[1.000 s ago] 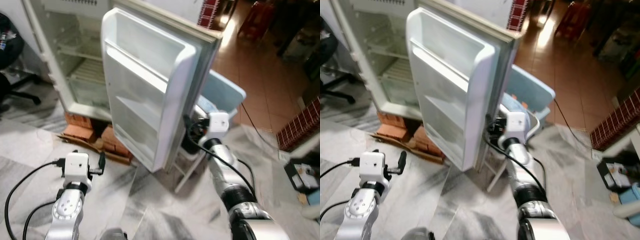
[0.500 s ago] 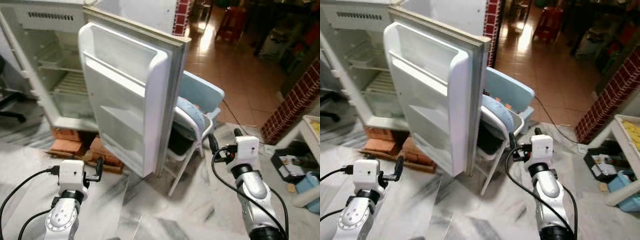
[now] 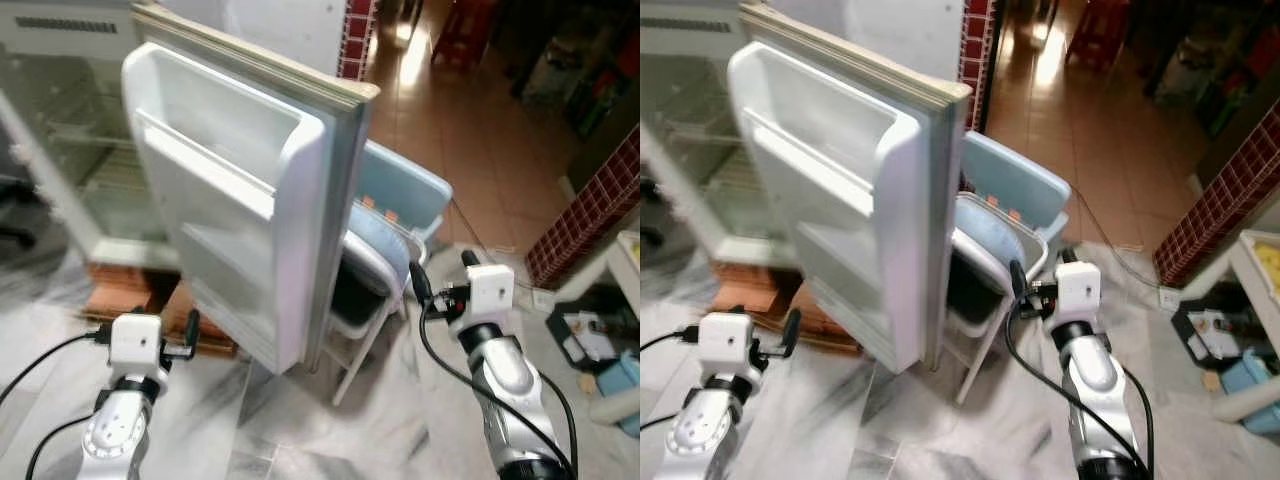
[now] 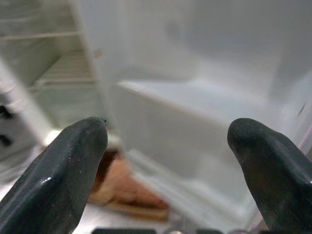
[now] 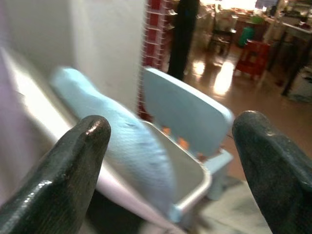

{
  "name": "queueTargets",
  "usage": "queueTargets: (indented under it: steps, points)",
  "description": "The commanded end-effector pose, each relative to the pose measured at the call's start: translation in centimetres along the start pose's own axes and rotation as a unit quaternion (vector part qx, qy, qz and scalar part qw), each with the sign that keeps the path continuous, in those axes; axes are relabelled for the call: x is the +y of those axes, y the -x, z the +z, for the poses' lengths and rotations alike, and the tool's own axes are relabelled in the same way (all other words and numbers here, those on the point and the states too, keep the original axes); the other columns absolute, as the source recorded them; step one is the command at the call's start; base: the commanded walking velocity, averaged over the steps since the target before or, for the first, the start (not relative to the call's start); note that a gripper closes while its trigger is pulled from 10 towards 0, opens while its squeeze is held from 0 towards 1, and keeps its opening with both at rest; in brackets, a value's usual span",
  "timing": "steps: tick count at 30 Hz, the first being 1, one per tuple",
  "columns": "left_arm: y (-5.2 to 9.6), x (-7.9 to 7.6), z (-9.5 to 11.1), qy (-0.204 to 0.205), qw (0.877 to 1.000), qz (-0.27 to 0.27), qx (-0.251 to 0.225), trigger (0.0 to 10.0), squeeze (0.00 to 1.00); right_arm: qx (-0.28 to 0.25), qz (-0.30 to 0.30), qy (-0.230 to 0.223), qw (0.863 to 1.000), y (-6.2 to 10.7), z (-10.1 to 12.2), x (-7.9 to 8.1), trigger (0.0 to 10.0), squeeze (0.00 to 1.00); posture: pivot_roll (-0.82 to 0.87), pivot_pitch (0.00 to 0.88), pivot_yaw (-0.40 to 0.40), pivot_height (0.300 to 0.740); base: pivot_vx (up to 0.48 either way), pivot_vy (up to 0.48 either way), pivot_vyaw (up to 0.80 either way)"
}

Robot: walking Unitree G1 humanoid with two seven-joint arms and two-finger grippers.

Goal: Restocking fridge

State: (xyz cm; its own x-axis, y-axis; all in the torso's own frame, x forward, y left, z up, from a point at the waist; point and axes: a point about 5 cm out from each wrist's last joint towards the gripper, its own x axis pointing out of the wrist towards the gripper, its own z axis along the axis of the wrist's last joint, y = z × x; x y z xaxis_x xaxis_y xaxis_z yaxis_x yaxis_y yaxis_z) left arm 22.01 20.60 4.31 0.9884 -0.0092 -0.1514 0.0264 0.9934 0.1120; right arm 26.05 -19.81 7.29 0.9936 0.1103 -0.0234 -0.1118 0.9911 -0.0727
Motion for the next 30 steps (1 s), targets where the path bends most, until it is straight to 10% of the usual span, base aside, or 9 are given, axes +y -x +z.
queueTargets:
  steps: [1, 19, 25, 30]
  points:
    - [0.3, -0.2, -0.2, -0.002, 1.0, -0.01, 0.005, 10.0, 0.0, -0.006, -0.001, -0.002, 1.0, -0.3, 0.5, 0.0, 10.0, 0.0, 0.04, 0.0, -0.043, 0.74, 0.405, 0.0, 0.0]
    - [2.5, -1.3, -1.9, -0.009, 0.999, 0.015, 0.046, 10.0, 0.0, 0.016, 0.029, -0.01, 0.999, -1.9, 0.6, -0.3, 10.0, 0.0, 0.07, 0.0, -0.056, 0.74, 0.022, 0.0, 0.31]
    - [4.9, -1.9, -3.8, -0.031, 0.996, 0.002, 0.085, 10.0, 0.0, -0.01, 0.044, -0.017, 0.999, -6.0, 3.0, 1.4, 10.0, 0.0, 0.09, 0.0, -0.062, 0.74, 0.0, 0.0, 0.36]
    - [5.8, -1.2, -4.8, -0.021, 0.994, 0.033, 0.106, 10.0, 0.0, -0.047, 0.194, -0.147, 0.969, -7.6, 6.6, 5.6, 10.0, 0.0, 0.13, 0.0, -0.081, 0.74, 0.0, 0.0, 0.0]
